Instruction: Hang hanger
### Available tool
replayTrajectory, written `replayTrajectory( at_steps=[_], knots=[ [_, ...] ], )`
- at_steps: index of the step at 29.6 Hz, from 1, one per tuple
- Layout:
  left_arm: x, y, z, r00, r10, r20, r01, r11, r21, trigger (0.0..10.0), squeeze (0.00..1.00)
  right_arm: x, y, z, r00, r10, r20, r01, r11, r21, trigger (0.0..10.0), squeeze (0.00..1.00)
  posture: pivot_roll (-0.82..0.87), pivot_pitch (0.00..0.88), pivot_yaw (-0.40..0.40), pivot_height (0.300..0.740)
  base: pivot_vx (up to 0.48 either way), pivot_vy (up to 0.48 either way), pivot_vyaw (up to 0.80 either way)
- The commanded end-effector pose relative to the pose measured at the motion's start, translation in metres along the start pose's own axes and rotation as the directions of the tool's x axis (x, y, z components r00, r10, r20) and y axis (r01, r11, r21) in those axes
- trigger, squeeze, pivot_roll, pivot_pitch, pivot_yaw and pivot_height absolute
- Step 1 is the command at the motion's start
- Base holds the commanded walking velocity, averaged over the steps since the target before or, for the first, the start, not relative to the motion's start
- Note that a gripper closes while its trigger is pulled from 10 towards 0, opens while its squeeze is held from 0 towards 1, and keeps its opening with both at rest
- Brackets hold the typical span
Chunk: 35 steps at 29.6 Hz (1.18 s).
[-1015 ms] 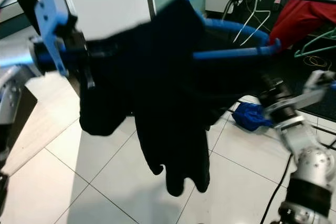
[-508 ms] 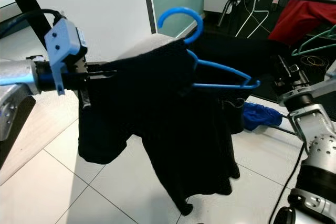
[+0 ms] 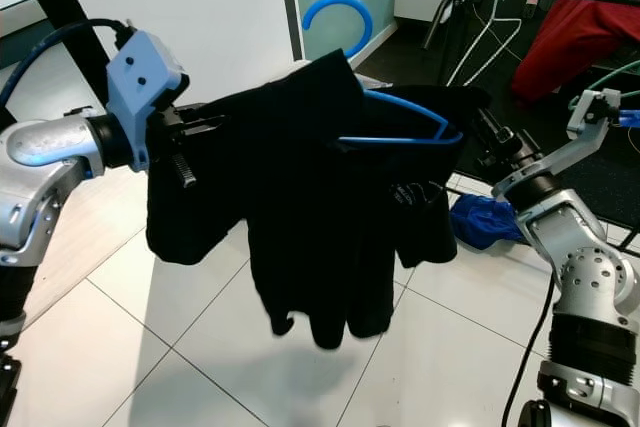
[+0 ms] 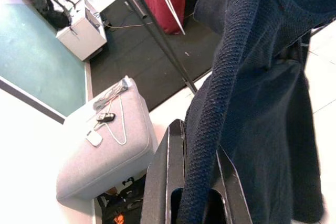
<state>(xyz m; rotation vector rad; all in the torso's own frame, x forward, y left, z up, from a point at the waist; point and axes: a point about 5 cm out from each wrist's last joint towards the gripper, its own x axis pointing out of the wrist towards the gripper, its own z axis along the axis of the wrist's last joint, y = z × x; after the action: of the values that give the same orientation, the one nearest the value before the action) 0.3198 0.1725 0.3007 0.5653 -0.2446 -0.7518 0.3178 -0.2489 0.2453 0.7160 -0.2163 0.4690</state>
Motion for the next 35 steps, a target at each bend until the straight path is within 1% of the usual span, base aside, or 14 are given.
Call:
replayTrajectory(
  at_steps=[1, 3, 6, 11, 14, 19, 21, 22, 23, 26, 28, 33, 34, 35],
  knots=[
    [-0.004, 0.001, 0.001, 1.0, 0.002, 0.0, -0.002, 1.0, 0.025, 10.0, 0.0, 0.001, -0.001, 0.001, 1.0, -0.007, 0.008, 0.007, 1.0, -0.005, 0.0, 0.0, -0.09, 0.079, 0.043, 0.74, 0.0, 0.0, 0.0],
    [-0.004, -0.003, -0.007, 0.999, -0.006, -0.048, 0.009, 0.998, 0.065, 10.0, 0.0, 0.003, -0.005, 0.01, 0.998, -0.038, 0.052, 0.039, 0.999, -0.023, 0.0, 0.0, -0.09, 0.079, 0.043, 0.74, 0.0, 0.0, 0.0],
    [-0.007, 0.0, -0.013, 0.996, 0.02, -0.086, -0.012, 0.995, 0.098, 10.0, 0.0, 0.003, -0.007, 0.019, 0.996, -0.047, 0.079, 0.05, 0.998, -0.038, 0.0, 0.0, -0.09, 0.079, 0.042, 0.74, 0.0, 0.0, 0.0],
    [-0.012, 0.008, -0.014, 0.993, 0.076, -0.09, -0.067, 0.992, 0.105, 10.0, 0.0, 0.001, -0.009, 0.027, 0.995, -0.051, 0.082, 0.056, 0.997, -0.06, 0.0, 0.0, -0.09, 0.081, 0.041, 0.74, 0.0, 0.0, 0.0],
    [-0.022, 0.026, -0.001, 0.987, 0.159, -0.001, -0.159, 0.986, 0.049, 10.0, 0.0, -0.004, -0.014, 0.028, 0.996, -0.069, 0.057, 0.073, 0.994, -0.084, 0.0, 0.0, -0.1, 0.081, 0.037, 0.74, 0.0, 0.0, 0.0],
    [-0.029, 0.034, 0.015, 0.978, 0.191, 0.088, -0.192, 0.981, 0.005, 10.0, 0.0, -0.007, -0.018, 0.019, 0.996, -0.086, 0.017, 0.087, 0.992, -0.093, 0.0, 0.0, -0.09, 0.081, 0.037, 0.74, 0.0, 0.0, 0.0],
    [-0.032, 0.034, 0.024, 0.973, 0.175, 0.149, -0.173, 0.985, -0.024, 10.0, 0.0, -0.007, -0.021, 0.011, 0.995, -0.103, -0.009, 0.102, 0.99, -0.1, 0.0, 0.0, -0.09, 0.08, 0.037, 0.74, 0.0, 0.0, 0.0],
    [-0.032, 0.029, 0.029, 0.974, 0.133, 0.185, -0.127, 0.991, -0.044, 10.0, 0.0, -0.008, -0.023, 0.008, 0.993, -0.116, -0.021, 0.113, 0.988, -0.103, 0.0, 0.0, -0.09, 0.077, 0.036, 0.74, 0.0, 0.0, 0.0],
    [-0.032, 0.029, 0.029, 0.974, 0.133, 0.185, -0.127, 0.991, -0.044, 10.0, 0.0, -0.008, -0.023, 0.008, 0.993, -0.116, -0.021, 0.113, 0.988, -0.103, 0.0, 0.0, -0.09, 0.077, 0.036, 0.74, 0.0, 0.0, 0.0],
    [-0.031, 0.014, 0.037, 0.968, 0.025, 0.249, -0.008, 0.998, -0.068, 10.0, 0.0, -0.007, -0.027, 0.002, 0.99, -0.135, -0.037, 0.131, 0.986, -0.104, 0.0, 0.0, -0.09, 0.076, 0.035, 0.74, 0.0, 0.0, 0.0],
    [-0.029, 0.007, 0.037, 0.964, -0.015, 0.265, 0.034, 0.997, -0.069, 10.0, 0.0, -0.006, -0.03, -0.001, 0.987, -0.156, -0.049, 0.151, 0.984, -0.097, 0.0, 0.0, -0.09, 0.074, 0.033, 0.74, 0.0, 0.0, 0.0],
    [-0.028, 0.003, 0.037, 0.963, -0.047, 0.264, 0.063, 0.997, -0.052, 10.0, 0.0, -0.006, -0.032, -0.008, 0.985, -0.163, -0.061, 0.16, 0.985, -0.064, 0.0, 0.0, -0.09, 0.071, 0.032, 0.74, 0.0, 0.0, 0.0],
    [-0.027, 0.0, 0.04, 0.957, -0.09, 0.275, 0.103, 0.994, -0.033, 10.0, 0.0, -0.009, -0.026, -0.021, 0.991, -0.089, -0.099, 0.092, 0.995, 0.034, 10.0, 0.0, -0.08, 0.067, 0.032, 0.74, 0.0, 0.0, 0.0],
    [-0.027, 0.0, 0.04, 0.957, -0.09, 0.275, 0.103, 0.994, -0.033, 10.0, 0.0, -0.009, -0.026, -0.021, 0.991, -0.089, -0.099, 0.092, 0.995, 0.034, 10.0, 0.0, -0.08, 0.067, 0.032, 0.74, 0.0, 0.0, 0.0]
  ],
)
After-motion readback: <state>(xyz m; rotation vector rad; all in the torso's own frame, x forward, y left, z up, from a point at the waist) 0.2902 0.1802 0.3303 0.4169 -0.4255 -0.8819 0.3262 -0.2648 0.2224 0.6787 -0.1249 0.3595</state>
